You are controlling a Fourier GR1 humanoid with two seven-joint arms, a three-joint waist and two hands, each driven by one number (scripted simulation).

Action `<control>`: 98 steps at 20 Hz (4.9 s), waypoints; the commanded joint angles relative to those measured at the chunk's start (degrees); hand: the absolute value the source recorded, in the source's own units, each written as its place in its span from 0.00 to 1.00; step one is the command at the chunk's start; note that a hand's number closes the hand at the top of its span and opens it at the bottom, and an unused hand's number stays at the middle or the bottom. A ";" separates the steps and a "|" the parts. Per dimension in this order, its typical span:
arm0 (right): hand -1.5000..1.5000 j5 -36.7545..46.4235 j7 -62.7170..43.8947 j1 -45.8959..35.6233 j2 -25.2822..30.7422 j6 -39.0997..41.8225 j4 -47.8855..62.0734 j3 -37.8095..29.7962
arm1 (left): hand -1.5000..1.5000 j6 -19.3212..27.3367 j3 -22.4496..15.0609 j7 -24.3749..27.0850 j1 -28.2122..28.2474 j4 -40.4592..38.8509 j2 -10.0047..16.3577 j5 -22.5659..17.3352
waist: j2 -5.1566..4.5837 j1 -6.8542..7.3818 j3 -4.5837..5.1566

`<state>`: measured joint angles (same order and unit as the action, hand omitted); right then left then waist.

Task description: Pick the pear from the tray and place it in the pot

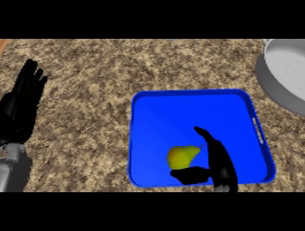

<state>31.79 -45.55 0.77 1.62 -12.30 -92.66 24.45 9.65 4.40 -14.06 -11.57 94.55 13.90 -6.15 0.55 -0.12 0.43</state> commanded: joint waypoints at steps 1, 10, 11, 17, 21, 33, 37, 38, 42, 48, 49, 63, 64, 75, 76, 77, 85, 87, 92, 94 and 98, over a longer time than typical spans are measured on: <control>1.00 1.18 8.08 -0.58 0.68 -0.33 7.23 1.39 | 0.50 0.66 -0.31 1.94 -0.46 -1.88 -1.54 1.26 | -0.61 0.17 -0.45; 1.00 2.13 11.43 -3.47 -1.45 -1.39 12.25 0.21 | 0.50 -2.11 2.13 2.15 -3.16 -4.28 -0.16 0.25 | -0.68 0.16 -0.45; 1.00 3.23 5.79 -3.95 -1.52 -0.24 7.94 1.77 | 0.50 -1.76 2.03 -0.88 0.79 1.17 0.14 0.13 | -0.53 0.41 -0.44; 1.00 6.06 25.20 -2.13 17.78 19.03 -2.00 17.13 | 0.50 -1.19 0.05 0.04 0.06 -0.67 -1.73 0.73 | 0.00 1.43 -0.31; 1.00 6.48 38.06 -1.49 31.65 23.55 -9.97 18.78 | 0.50 -1.07 1.23 -0.58 0.13 -0.90 -0.49 0.92 | 0.07 -0.38 -0.43; 1.00 -17.98 49.69 9.38 41.65 10.44 -30.51 -17.37 | 0.50 -0.81 2.47 -1.88 1.89 3.09 0.07 0.36 | 0.04 -2.31 -0.54; 1.00 -29.31 48.72 9.78 43.41 12.66 -30.97 -31.14 | 0.50 -1.18 2.59 0.99 4.02 2.13 -0.53 0.80 | -0.19 -1.53 -0.45; 1.00 -31.14 49.58 8.24 43.88 12.81 -28.13 -34.91 | 0.50 -0.37 2.28 -1.10 1.22 0.96 -0.87 0.83 | -0.34 -1.64 -0.48; 1.00 -35.41 53.03 7.30 45.15 16.87 -20.01 -43.87 | 0.50 -1.62 1.16 -0.41 4.50 4.10 -1.06 1.34 | -0.38 -0.33 -0.46; 1.00 -36.94 56.67 -3.06 43.95 21.33 -1.75 -43.01 | 0.50 -2.17 2.12 -1.69 0.01 2.04 -0.66 0.51 | -0.69 0.99 -0.50; 1.00 -37.17 52.25 -6.26 44.81 22.83 -2.77 -42.41 | 0.50 -2.57 2.58 1.90 -0.54 -3.36 -1.83 0.56 | -0.68 0.52 -0.43; 1.00 -13.89 67.86 -21.92 46.41 7.53 28.08 -37.58 | 0.50 -3.65 1.79 1.49 -1.73 -2.65 -2.11 0.72 | -1.43 2.30 -0.52; 1.00 -10.60 68.24 -23.29 43.24 2.94 30.34 -35.23 | 0.50 -3.08 0.73 2.77 -1.71 -3.57 -2.86 2.15 | -1.63 2.83 -0.54; 1.00 -5.08 77.95 -43.21 40.25 2.77 66.73 -34.27 | 0.50 -3.73 2.15 1.48 -3.30 -3.67 -1.69 1.43 | -1.60 3.48 -0.62; 1.00 -5.05 77.23 -42.36 39.50 2.84 68.61 -34.39 | 0.50 -3.18 -0.30 3.11 -2.37 -3.65 -4.26 2.38 | -1.88 3.88 -0.66; 0.00 -4.04 74.78 -44.48 40.26 4.16 70.71 -33.87 | 0.50 -3.62 0.18 1.31 -3.36 -3.02 -2.94 2.16 | -1.95 4.33 -0.67; 0.00 -9.74 84.87 -47.26 37.82 18.80 77.94 -37.72 | 0.50 -2.72 -0.85 2.98 -3.08 -3.72 -4.95 2.83 | -1.99 3.57 -0.76; 0.00 -13.73 86.87 -48.40 37.62 21.07 78.49 -41.55 | 0.50 -4.26 1.11 0.99 -2.91 -1.02 -2.45 0.96 | -1.81 4.03 -0.83; 0.00 -19.48 88.83 -48.76 42.34 29.95 82.50 -47.58 | 0.50 -3.82 0.93 0.79 -2.29 -1.49 -2.80 1.45 | -2.01 3.48 -0.83; 0.00 -20.95 87.49 -49.67 45.31 34.22 83.82 -49.15 | 0.50 -1.64 0.69 0.25 -4.56 -1.73 -3.83 2.58 | -2.10 3.13 -0.85; 0.00 -22.82 85.73 -49.48 50.09 38.62 85.60 -51.37 | 0.50 -2.04 0.45 1.01 -3.99 -2.39 -3.86 2.87 | -2.16 3.07 -0.84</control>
<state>11.20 41.04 -48.47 47.32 21.07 -8.83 -24.47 6.76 5.33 -13.20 -15.18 92.42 10.73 -4.07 -1.59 3.28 -0.41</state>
